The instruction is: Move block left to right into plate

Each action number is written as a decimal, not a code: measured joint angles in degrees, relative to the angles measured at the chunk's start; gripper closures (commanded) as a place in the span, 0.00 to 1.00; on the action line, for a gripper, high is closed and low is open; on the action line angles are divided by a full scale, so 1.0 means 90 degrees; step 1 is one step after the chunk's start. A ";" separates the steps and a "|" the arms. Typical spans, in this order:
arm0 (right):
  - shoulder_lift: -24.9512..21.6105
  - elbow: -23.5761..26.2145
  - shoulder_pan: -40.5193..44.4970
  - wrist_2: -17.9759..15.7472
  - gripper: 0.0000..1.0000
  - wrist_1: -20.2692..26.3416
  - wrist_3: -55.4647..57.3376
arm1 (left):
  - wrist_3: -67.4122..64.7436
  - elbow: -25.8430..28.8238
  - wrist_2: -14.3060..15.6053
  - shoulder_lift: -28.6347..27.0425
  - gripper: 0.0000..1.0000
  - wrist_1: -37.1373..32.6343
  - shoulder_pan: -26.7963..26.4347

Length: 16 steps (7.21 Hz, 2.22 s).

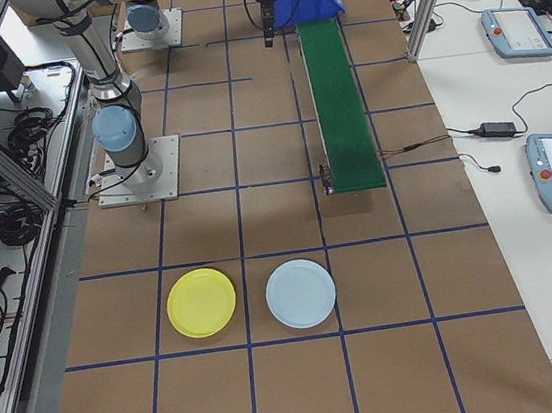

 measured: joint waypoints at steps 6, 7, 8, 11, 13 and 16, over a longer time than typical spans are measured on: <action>0.0000 0.0000 -0.0006 0.0000 0.00 -0.0005 -0.0007 | -0.2040 0.0387 -0.0615 -0.0993 0.68 0.1072 -0.1603; 0.0000 0.0000 -0.0006 0.0000 0.00 -0.0004 -0.0007 | -0.2144 0.0369 -0.0618 -0.1235 0.48 0.1251 -0.1684; 0.0000 0.0000 -0.0003 0.0000 0.00 0.0001 -0.0007 | -0.2171 0.0344 -0.0600 -0.1339 0.00 0.1311 -0.1715; 0.0000 0.0000 0.0000 0.0000 0.00 0.0000 -0.0008 | -0.2143 0.0395 -0.0411 -0.1322 0.00 0.1300 -0.1728; 0.0000 0.0000 0.0000 0.0000 0.00 0.0003 -0.0008 | -0.2109 0.0450 0.0045 -0.0976 0.00 0.1180 -0.1675; 0.0000 0.0000 0.0000 0.0000 0.00 0.0004 -0.0008 | -0.1484 0.0472 0.0109 -0.0597 0.00 0.0596 -0.0650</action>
